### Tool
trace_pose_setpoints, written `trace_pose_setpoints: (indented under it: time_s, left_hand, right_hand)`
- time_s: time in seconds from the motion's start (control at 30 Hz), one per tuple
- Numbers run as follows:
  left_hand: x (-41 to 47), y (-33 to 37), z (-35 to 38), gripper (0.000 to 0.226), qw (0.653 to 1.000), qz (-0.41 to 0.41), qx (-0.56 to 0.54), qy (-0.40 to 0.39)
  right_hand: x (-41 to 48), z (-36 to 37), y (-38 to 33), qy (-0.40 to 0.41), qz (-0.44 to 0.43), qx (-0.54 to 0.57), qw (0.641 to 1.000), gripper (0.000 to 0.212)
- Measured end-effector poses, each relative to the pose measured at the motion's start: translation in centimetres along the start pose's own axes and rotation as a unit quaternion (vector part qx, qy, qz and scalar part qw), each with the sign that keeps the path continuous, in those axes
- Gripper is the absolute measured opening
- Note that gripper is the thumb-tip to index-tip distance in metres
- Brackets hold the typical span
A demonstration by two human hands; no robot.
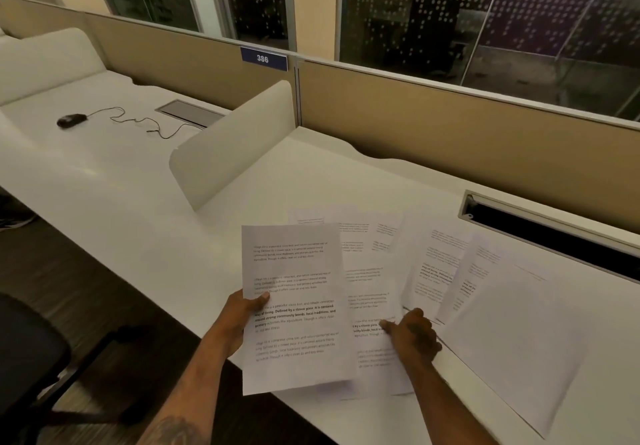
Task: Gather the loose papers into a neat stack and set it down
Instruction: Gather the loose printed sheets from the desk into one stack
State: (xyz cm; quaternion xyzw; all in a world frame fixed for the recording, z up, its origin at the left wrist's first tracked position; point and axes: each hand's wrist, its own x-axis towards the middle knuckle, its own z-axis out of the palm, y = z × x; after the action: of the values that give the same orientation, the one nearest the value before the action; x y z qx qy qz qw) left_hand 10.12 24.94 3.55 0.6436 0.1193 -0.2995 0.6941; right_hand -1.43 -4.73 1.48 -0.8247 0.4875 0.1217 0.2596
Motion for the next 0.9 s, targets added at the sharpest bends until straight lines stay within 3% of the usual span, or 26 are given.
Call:
trace_pose_setpoints:
  time_s: [0.23,0.37,0.47,0.6,0.7,0.9]
  left_hand:
    - [0.2,0.5,-0.9,0.031,1.0,0.001,-0.004,0.005]
    - [0.5,2.1,-1.4,0.031,1.0,0.016,-0.005,0.009]
    - [1.0,3.5,-1.3,0.033,0.999,0.033,-0.003,0.014]
    - [1.3,5.1,-0.1,0.036,0.998,0.06,0.004,-0.008]
    - [1.4,5.8,1.7,0.037,0.997,0.07,0.008,-0.038]
    - [1.8,6.2,5.9,0.036,0.993,0.057,0.021,-0.103]
  right_hand:
    - [0.6,-2.0,-1.7,-0.096,-0.079,0.234,0.964,0.048]
    - [1.5,-7.9,-2.7,-0.039,-0.165,0.31,0.936,0.037]
    - [3.4,-13.1,-1.3,0.005,-0.173,0.353,0.919,0.038]
    - [4.7,-17.8,1.9,-0.042,-0.172,0.423,0.889,0.042]
    - [3.8,-17.3,2.0,-0.1,-0.184,0.419,0.883,0.045]
    - [-0.1,-9.9,-1.3,-0.212,-0.202,0.467,0.834,0.048]
